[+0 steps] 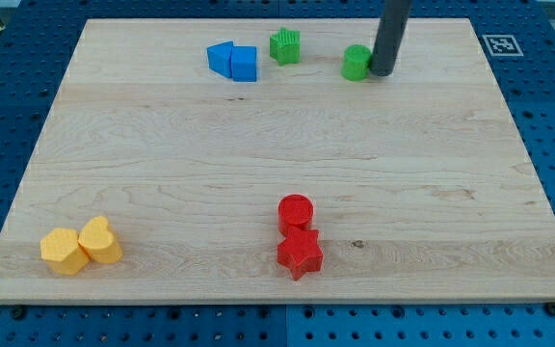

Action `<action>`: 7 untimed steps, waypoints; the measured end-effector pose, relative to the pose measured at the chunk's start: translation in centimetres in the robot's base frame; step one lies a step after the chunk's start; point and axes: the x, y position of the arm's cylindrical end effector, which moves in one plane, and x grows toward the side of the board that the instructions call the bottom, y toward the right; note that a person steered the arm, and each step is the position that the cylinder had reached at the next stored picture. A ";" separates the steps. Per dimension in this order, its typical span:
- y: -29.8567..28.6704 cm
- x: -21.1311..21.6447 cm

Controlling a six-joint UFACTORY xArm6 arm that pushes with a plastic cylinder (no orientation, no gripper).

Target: Move the green star to the green circle

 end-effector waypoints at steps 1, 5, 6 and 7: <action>-0.4 0.0; -7.9 -9.2; -10.7 -9.5; -10.8 -9.6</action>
